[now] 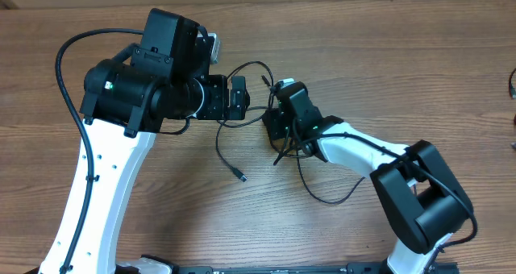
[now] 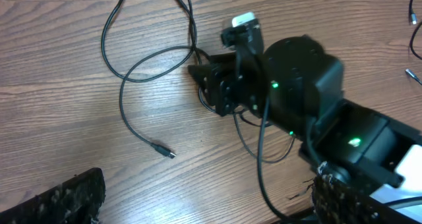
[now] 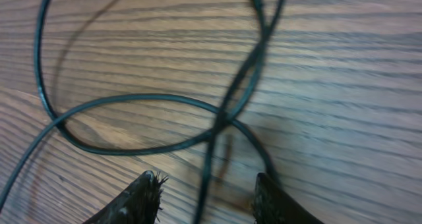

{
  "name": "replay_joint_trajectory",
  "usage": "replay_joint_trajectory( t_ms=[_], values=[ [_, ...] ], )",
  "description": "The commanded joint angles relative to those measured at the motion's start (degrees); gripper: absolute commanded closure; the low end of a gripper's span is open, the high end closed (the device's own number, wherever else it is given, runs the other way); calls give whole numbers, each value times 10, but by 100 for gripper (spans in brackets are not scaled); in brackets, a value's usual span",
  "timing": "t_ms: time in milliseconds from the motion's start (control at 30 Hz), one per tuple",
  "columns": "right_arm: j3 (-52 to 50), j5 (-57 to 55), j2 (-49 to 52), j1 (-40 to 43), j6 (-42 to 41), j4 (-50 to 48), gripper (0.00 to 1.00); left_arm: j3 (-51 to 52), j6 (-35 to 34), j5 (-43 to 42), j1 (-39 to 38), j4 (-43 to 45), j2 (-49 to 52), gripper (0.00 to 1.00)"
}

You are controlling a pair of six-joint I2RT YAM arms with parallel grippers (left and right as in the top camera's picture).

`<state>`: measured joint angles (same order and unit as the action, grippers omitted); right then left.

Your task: Untangle cables

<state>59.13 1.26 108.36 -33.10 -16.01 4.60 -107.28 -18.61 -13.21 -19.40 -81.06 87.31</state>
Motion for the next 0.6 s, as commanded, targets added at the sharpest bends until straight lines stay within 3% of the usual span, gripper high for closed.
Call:
replay_joint_trajectory(
  t_ms=[0,100,167,367,567],
  values=[
    [0,-2,34,-10,2,-12,61,-1,8,3,2,0,2,0],
    [0,-3,51,-10,2,-17,71,-1,8,3,3,0,2,1],
    [0,-3,52,-10,2,-15,95,-1,8,3,3,0,2,0],
    [23,-1,-30,-4,10,41,96,-1,8,3,3,0,2,1],
    [100,-1,-219,34,43,162,96,-1,8,3,3,0,2,0]
  ],
)
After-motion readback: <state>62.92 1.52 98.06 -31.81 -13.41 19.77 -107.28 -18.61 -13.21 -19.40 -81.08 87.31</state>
